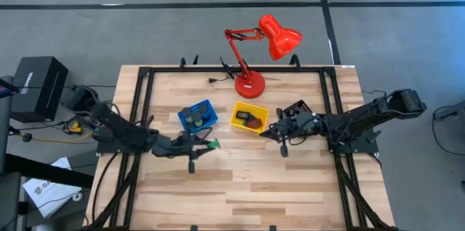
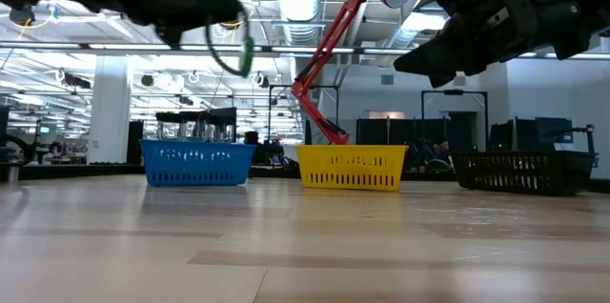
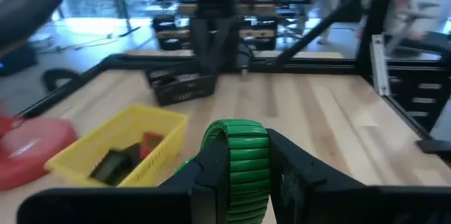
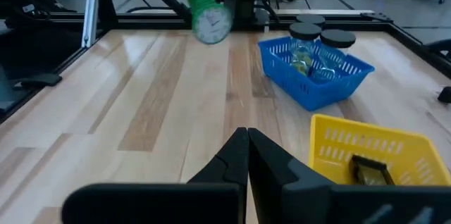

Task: Pick & Place Office items
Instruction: Put the green wrist watch into the black bin

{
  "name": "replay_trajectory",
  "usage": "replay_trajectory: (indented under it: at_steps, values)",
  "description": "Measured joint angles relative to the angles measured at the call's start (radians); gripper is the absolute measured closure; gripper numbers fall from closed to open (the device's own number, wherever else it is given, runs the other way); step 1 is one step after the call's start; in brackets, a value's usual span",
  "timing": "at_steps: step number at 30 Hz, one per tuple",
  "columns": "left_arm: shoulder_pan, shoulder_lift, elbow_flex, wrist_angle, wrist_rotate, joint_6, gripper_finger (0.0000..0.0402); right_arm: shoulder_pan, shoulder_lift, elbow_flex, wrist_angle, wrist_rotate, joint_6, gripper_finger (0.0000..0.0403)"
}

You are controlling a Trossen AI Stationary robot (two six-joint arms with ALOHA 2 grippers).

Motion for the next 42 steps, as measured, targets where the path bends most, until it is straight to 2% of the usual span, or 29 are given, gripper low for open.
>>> replay_trajectory:
  at_steps: [3,7,10,15,18,21,26,28,32,38,42]
  values:
    - [0.038,0.063,0.043,0.022,0.043,0.075,0.0336,0.0,0.0,0.0,0.007,0.006,0.0,0.0403]
    - [0.07,0.142,0.111,0.025,0.045,0.183,0.0335,0.002,0.0,0.0,0.034,0.02,0.01,0.0403]
    - [0.076,0.178,0.146,0.028,0.054,0.208,0.0335,0.007,0.0,0.0,0.026,-0.05,0.01,0.0403]
    - [0.069,0.211,0.167,0.028,0.229,0.208,0.0335,0.007,0.0,0.0,0.037,-0.058,-0.056,0.0403]
    - [0.068,0.211,0.166,0.028,0.292,0.208,0.0335,0.01,0.0,0.0,0.067,-0.055,-0.06,0.0399]
    - [0.069,0.207,0.166,0.029,0.298,0.208,0.0335,0.021,0.0,0.0,0.098,-0.055,-0.076,0.038]
    - [0.073,0.206,0.166,0.035,0.3,0.208,0.0334,0.034,0.0,0.037,0.094,-0.069,-0.082,0.0322]
    - [0.083,0.206,0.166,0.035,0.34,0.206,0.0334,0.032,0.018,0.069,0.094,-0.119,-0.081,0.0298]
    - [0.117,0.206,0.166,0.038,0.493,0.2,0.0334,0.032,0.09,0.164,0.089,-0.277,-0.079,0.0256]
    - [0.167,0.206,0.176,0.052,0.697,0.208,0.0334,0.023,0.269,0.325,0.03,-0.349,-0.08,0.0219]
    - [0.201,0.206,0.176,0.059,0.732,0.253,0.0334,0.014,0.387,0.436,-0.009,-0.472,-0.079,0.0213]
